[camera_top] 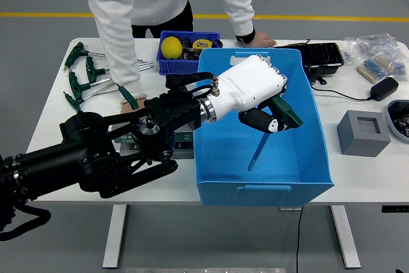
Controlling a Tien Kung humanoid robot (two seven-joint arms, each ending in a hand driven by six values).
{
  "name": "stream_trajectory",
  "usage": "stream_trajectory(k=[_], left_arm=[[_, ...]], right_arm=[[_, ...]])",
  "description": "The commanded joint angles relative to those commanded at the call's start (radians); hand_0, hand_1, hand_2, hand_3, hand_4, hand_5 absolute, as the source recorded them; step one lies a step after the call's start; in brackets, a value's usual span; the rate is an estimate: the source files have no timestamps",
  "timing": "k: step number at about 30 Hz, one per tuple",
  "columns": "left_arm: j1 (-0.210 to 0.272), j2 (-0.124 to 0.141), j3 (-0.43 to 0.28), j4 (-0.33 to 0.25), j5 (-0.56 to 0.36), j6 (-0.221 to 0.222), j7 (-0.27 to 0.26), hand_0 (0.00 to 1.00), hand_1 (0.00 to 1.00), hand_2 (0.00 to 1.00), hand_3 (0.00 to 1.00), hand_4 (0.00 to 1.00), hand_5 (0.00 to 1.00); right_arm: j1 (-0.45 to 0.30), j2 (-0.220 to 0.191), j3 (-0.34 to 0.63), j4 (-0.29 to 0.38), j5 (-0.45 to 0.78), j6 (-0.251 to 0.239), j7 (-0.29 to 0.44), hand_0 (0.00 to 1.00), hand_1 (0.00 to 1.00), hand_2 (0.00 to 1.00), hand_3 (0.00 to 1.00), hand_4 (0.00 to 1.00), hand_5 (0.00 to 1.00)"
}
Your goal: Lift tool from toolbox,place it in box,lift tool from toolbox,place it in box
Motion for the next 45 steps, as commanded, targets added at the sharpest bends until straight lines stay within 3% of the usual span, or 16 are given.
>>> stream_trajectory(k=[16,17,21,22,27,28,34,35,40,41,45], left_arm=[[0.007,-0.006,0.034,0.028,-0.012,-0.028,-0.007,0.113,0.080,0.114,0.078,0.684,0.603],[0.007,-0.006,0.035,0.029,-0.012,-0.029,-0.007,0.192,0.119,0.161,0.190,0.696,0.574],[0.008,-0.006,0.034,0.027,-0.011,-0.044,-0.011,0.192,0.119,0.161,0.190,0.696,0.574],[0.007,-0.007,0.032,0.027,-0.017,-0.050,-0.014,0.321,0.274,0.349,0.481,0.861,0.675],[0.003,-0.008,0.031,0.030,-0.038,-0.049,-0.032,0.321,0.274,0.349,0.481,0.861,0.675],[0.003,-0.008,0.030,0.030,-0.039,-0.048,-0.035,0.445,0.503,0.571,0.610,0.921,0.701],[0.001,-0.009,0.025,0.035,-0.040,-0.019,-0.070,0.445,0.503,0.571,0.610,0.921,0.701],[0.000,-0.010,0.022,0.034,-0.039,-0.012,-0.076,0.666,0.683,0.723,0.690,0.965,0.718],[-0.002,-0.011,0.005,0.037,-0.032,0.015,-0.097,0.666,0.683,0.723,0.690,0.965,0.718],[-0.002,-0.011,0.002,0.037,-0.032,0.020,-0.100,0.753,0.762,0.802,0.741,0.979,0.711],[-0.002,-0.010,-0.011,0.034,-0.032,0.041,-0.111,0.753,0.762,0.802,0.741,0.979,0.711]], right_arm=[[-0.004,0.002,0.004,0.000,-0.011,0.002,-0.001,0.737,0.670,0.719,0.667,0.930,0.818],[-0.004,0.002,0.005,0.000,-0.012,0.002,-0.001,0.737,0.670,0.719,0.667,0.930,0.817],[-0.006,0.001,0.003,0.000,-0.010,0.002,-0.002,0.737,0.670,0.719,0.667,0.930,0.817],[-0.006,0.001,0.001,0.000,-0.009,0.002,-0.002,0.736,0.670,0.719,0.667,0.930,0.817],[-0.004,0.000,0.002,0.000,-0.008,0.001,-0.002,0.736,0.670,0.719,0.667,0.930,0.817],[-0.003,0.000,0.003,0.000,-0.008,0.001,-0.002,0.736,0.670,0.718,0.667,0.930,0.816],[-0.001,0.001,0.003,0.000,-0.005,0.001,-0.001,0.736,0.670,0.718,0.667,0.930,0.816],[-0.001,0.001,0.003,0.000,-0.005,0.001,-0.001,0.736,0.670,0.718,0.666,0.930,0.817],[0.001,0.001,0.008,0.000,-0.009,0.001,-0.001,0.736,0.670,0.718,0.666,0.930,0.817],[0.001,0.001,0.009,0.000,-0.009,0.001,-0.001,0.736,0.670,0.719,0.667,0.930,0.816],[0.001,0.002,0.010,0.000,-0.009,0.001,0.000,0.736,0.670,0.719,0.667,0.930,0.816]])
